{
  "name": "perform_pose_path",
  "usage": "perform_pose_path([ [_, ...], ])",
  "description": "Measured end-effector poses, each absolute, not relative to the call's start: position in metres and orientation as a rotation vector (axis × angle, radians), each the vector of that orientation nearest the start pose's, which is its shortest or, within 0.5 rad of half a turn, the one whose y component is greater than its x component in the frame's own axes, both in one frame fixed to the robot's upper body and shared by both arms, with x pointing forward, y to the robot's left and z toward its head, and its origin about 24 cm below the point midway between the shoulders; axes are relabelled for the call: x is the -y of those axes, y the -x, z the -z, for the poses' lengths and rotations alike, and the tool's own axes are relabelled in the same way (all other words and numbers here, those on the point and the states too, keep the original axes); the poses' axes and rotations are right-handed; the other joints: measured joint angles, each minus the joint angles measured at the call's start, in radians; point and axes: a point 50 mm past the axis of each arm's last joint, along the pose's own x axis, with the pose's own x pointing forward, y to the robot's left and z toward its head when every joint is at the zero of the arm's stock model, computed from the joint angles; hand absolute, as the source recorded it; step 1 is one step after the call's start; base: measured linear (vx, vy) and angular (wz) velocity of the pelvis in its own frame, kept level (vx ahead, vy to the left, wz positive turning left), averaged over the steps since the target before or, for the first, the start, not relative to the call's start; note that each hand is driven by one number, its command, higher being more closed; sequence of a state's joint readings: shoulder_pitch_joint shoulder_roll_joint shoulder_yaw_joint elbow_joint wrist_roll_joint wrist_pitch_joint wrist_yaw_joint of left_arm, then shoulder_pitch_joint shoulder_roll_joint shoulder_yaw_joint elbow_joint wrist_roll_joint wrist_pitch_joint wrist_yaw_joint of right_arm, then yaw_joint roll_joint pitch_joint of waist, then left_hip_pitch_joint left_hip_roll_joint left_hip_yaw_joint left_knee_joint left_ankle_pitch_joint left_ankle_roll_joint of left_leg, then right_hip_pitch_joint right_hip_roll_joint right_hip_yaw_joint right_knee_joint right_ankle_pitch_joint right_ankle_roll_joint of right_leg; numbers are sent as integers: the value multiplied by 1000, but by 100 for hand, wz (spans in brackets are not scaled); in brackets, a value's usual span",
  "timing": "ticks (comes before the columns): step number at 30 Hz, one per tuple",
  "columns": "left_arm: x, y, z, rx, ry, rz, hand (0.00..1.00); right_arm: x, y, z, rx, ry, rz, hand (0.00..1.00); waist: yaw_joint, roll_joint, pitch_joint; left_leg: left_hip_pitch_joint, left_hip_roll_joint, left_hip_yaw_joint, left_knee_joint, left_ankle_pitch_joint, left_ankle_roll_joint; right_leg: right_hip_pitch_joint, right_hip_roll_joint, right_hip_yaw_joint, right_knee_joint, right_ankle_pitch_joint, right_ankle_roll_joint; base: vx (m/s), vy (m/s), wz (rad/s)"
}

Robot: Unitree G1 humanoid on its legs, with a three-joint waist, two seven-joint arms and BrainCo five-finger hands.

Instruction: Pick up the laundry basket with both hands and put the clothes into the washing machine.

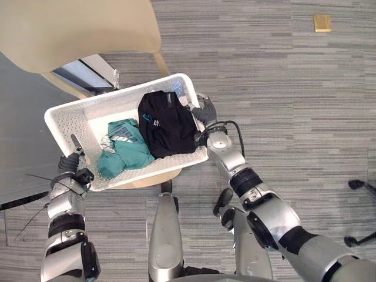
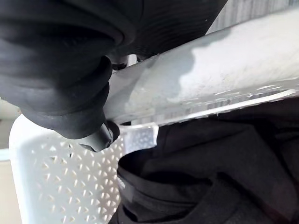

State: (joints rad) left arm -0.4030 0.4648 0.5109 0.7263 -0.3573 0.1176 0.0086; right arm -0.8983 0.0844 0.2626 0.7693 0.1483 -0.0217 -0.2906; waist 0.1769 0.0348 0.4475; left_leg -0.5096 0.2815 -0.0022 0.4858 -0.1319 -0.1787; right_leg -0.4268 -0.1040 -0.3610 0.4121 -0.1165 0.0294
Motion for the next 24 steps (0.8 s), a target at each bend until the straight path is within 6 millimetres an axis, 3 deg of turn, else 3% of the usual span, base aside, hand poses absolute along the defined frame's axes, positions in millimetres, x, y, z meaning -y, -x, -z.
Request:
perform_pose_path([
  [1, -357, -282, -44, -209, 237, -580, 100, 15, -374, -138, 106, 59, -182, 100, 0, 0, 0, 0, 0, 1, 0, 0, 0, 0, 0, 0, -1, 0, 0, -41, 18, -1],
  [2, -357, -283, -43, -214, 242, -583, 0, 14, -374, -138, 106, 57, -184, 0, -1, 0, 0, 0, 1, 2, 0, 0, 0, 0, 1, 2, -4, 2, -3, -42, 17, -4],
  [11, -379, -277, -56, -148, 352, -682, 0, 9, -372, -126, 14, -54, -219, 0, 2, -7, 1, -1, 32, 10, -38, 13, -22, -13, 37, 9, -48, 20, -22, -63, -21, -9],
  [14, -388, -273, -60, -124, 404, -730, 0, 10, -368, -103, -78, -73, -221, 0, 2, -7, 0, -1, 32, 10, -60, 31, -31, -22, 43, 8, -48, 21, -23, -60, -48, -3],
  [18, -405, -262, -63, -137, 419, -800, 0, 6, -350, -58, -242, -53, -275, 0, 2, -8, 0, -3, 49, 10, -76, 35, -34, -35, 63, 6, -47, 25, -30, -55, -55, -5],
  [24, -427, -256, -89, 30, 595, -900, 0, -6, -336, -41, -302, 13, -363, 0, 6, -12, -2, 0, 52, 9, -99, 58, -33, -50, 66, 5, -31, 25, -38, -40, -41, 0],
])
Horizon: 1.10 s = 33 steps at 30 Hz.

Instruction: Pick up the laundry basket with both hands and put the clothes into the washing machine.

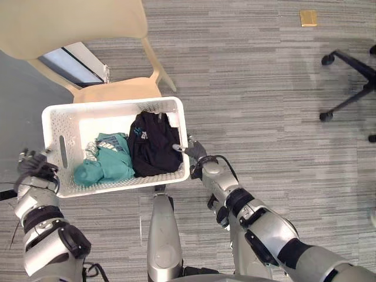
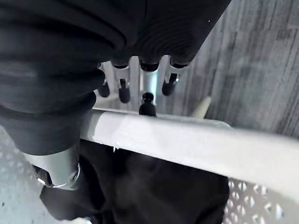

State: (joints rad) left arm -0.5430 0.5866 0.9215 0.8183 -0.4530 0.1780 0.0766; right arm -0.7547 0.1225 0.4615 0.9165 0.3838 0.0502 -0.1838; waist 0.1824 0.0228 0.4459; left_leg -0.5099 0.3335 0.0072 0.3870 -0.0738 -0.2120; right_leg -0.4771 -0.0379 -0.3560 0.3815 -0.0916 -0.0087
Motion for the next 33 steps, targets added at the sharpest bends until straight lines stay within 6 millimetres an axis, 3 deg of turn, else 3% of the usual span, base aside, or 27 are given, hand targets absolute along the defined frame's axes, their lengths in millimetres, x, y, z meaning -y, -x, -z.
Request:
perform_pose_path([
  [3, -450, -242, -116, 123, 563, -965, 0, -6, -333, -37, -315, 14, -373, 0, -2, -1, 0, 0, 0, 0, -1, 3, 2, 0, 0, 0, 0, 3, -4, -13, -10, 0],
  [6, -461, -233, -128, 161, 538, -998, 0, -6, -331, -33, -327, 10, -373, 0, 0, -2, -1, 0, -2, 0, -1, 3, 2, 0, -1, 0, 1, 3, -4, 0, 0, 0],
  [12, -463, -229, -113, 115, 588, -1041, 0, -8, -330, -37, -308, -9, -384, 0, -2, -3, -2, -5, -2, -2, -3, 3, 2, -5, -2, -3, 1, 3, -4, 18, -8, 1],
  [17, -463, -228, -113, 115, 588, -1045, 0, -10, -330, -41, -294, -21, -389, 0, -4, -3, -2, -7, -2, -2, -2, 3, 2, -7, -2, -3, 3, 3, -4, 0, 0, 0],
  [25, -461, -219, -101, 104, 569, -1078, 0, -20, -338, -82, -147, -76, -429, 0, -8, -7, -4, 35, -2, 13, 8, 2, 2, 10, -11, 7, 38, 2, -5, -17, -7, -4],
  [30, -462, -198, -102, 110, 395, -1077, 0, -16, -335, -109, -31, -156, -447, 0, -24, -28, -18, 122, -4, 41, 1, 0, 4, 66, -17, 28, 67, -26, -15, -44, -31, -8],
  [33, -457, -186, -103, 81, 226, -1040, 0, -5, -327, -110, 6, -230, -437, 0, -33, -38, -92, 170, -4, 63, -21, -5, 10, 93, -18, 36, 68, -50, -11, -3, -38, -6],
])
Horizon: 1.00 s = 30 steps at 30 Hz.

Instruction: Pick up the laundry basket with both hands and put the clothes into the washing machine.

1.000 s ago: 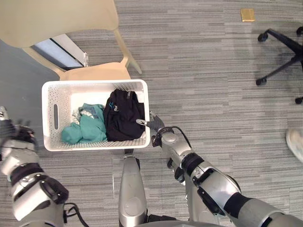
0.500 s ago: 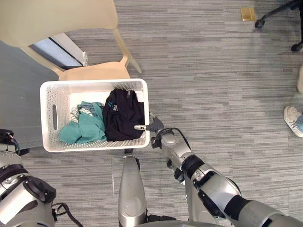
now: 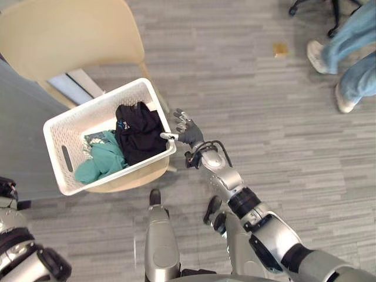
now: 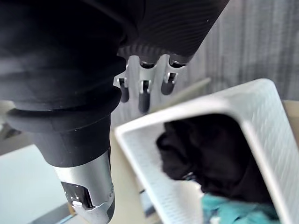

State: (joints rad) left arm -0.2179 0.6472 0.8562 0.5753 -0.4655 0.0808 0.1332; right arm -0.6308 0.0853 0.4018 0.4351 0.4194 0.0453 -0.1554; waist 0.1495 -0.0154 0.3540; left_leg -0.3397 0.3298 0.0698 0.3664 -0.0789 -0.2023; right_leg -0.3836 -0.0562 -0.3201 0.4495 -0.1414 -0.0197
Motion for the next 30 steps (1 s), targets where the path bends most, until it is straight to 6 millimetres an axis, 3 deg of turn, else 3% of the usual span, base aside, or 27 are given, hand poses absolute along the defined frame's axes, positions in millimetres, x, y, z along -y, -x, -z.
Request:
perform_pose_path([
  [3, -441, -171, -95, 38, 82, -983, 0, 6, -311, -92, -25, -285, -432, 0, 0, 3, -98, 85, -3, 48, -55, -1, 2, 44, 3, 20, -26, -2, 1, 65, -7, -21],
  [7, -423, -167, -91, -25, -87, -874, 0, 19, -297, -63, -97, -302, -430, 0, -8, 14, -171, 168, -18, 74, -112, -1, 4, 94, 3, 43, -47, -1, 1, 89, 16, -15],
  [10, -407, -176, -85, -53, -143, -776, 0, 43, -290, -39, -153, -245, -406, 0, -11, 24, -204, 209, -31, 76, -128, -8, 17, 135, 6, 52, -72, 6, 11, 86, 39, -3],
  [14, -384, -171, -65, -97, -135, -726, 0, 99, -274, -2, -250, -180, -262, 0, -26, 26, -248, 252, -52, 91, -150, -22, 40, 183, 3, 84, -126, 30, 33, 80, 96, -10],
  [16, -359, -165, -47, -133, -101, -654, 0, 140, -253, 22, -325, -132, -138, 0, -28, 27, -262, 281, -70, 96, -152, -34, 59, 216, -4, 105, -166, 49, 46, 71, 128, -19],
  [17, -353, -161, -43, -143, -85, -645, 0, 150, -246, 27, -344, -120, -109, 0, -30, 32, -265, 287, -73, 97, -157, -36, 61, 223, -4, 106, -180, 56, 50, 52, 112, -18],
  [19, -329, -146, -15, -219, -9, -612, 0, 181, -215, 44, -410, -83, -8, 0, -57, 34, -282, 302, -93, 101, -168, -40, 67, 245, -15, 126, -222, 74, 66, 60, 117, -11],
  [24, -285, -122, 38, -421, 104, -552, 0, 219, -166, 72, -571, 3, 147, 0, -88, 56, -302, 375, -121, 142, -198, -56, 93, 283, -22, 196, -278, 113, 89, 6, 96, -42],
  [28, -254, -130, 55, -470, 156, -479, 0, 241, -138, 96, -737, 140, 235, 0, -109, 63, -311, 399, -140, 176, -228, -59, 98, 296, -29, 232, -321, 148, 101, -73, 72, -27],
  [30, -224, -142, 61, -487, 193, -372, 0, 250, -119, 108, -838, 212, 300, 0, -116, 69, -314, 400, -152, 181, -231, -60, 100, 313, -38, 241, -365, 177, 108, -70, 72, -13],
])
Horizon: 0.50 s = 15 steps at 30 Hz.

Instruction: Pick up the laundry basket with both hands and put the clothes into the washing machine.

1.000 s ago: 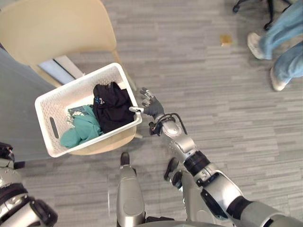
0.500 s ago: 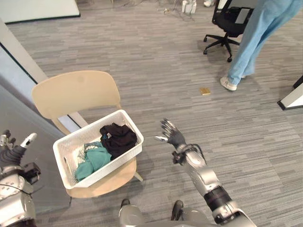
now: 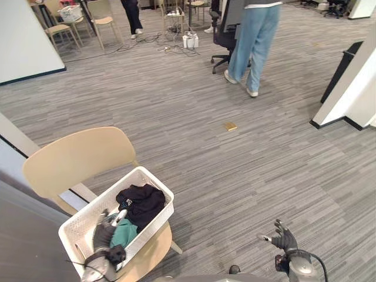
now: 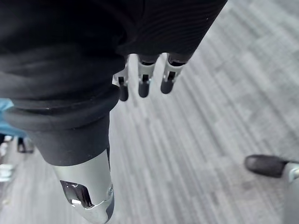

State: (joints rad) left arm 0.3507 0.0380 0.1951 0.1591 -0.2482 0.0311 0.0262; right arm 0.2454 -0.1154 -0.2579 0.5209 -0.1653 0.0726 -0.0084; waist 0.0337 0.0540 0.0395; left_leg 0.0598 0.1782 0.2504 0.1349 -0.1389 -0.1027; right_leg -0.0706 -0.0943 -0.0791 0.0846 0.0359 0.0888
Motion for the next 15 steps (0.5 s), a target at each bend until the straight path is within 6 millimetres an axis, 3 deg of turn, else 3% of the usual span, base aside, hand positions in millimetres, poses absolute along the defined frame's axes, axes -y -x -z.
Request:
perform_pose_path([
  [5, -167, -163, 72, -518, 254, -169, 0, 243, -87, 137, -1043, 200, 335, 0, -18, 3, -6, 8, -15, 24, -20, 0, 0, 19, -9, 24, -75, 48, 5, -40, 41, -12],
  [8, -150, -162, 90, -607, 238, -121, 0, 232, -82, 148, -1104, 157, 319, 0, -21, 11, -11, 24, -19, 71, -32, 2, -4, 19, -3, 65, -119, 81, 8, -1, 17, -45],
  [12, -146, -154, 111, -726, 136, -103, 0, 229, -83, 151, -1128, 146, 307, 0, -20, 4, -9, 41, -22, 94, -48, 2, -6, 35, 2, 84, -165, 105, 11, 11, 2, -19],
  [15, -150, -135, 129, -836, 76, -116, 0, 226, -84, 154, -1148, 151, 287, 0, -20, -8, -12, 62, -21, 97, -57, 3, -7, 57, 6, 85, -183, 107, 10, 32, -3, -3],
])
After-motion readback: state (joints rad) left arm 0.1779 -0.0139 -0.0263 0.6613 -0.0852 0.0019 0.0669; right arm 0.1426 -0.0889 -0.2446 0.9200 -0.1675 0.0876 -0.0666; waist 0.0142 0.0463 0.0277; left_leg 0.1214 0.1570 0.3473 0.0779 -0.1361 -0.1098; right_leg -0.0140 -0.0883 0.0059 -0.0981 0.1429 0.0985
